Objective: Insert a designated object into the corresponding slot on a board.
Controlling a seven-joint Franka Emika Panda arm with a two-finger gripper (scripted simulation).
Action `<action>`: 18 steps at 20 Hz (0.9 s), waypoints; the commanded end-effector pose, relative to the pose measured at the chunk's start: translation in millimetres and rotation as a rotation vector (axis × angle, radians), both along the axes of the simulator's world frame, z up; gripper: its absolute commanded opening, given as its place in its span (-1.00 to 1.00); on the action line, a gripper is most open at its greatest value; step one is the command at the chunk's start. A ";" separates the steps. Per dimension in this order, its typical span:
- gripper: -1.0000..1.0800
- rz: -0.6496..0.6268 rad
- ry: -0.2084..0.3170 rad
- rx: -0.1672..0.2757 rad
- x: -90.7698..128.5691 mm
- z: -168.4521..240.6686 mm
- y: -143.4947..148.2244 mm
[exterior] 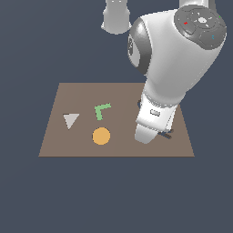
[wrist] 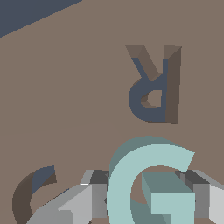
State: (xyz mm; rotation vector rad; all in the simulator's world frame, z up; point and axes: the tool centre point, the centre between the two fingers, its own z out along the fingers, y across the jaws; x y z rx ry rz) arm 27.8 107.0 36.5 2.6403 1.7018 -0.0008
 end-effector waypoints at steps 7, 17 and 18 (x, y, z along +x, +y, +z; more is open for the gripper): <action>-1.00 0.329 0.000 0.000 -41.2 2.3 8.5; -1.00 0.543 0.000 -0.001 -68.5 3.5 5.2; -1.00 0.555 0.000 -0.001 -69.9 3.6 4.8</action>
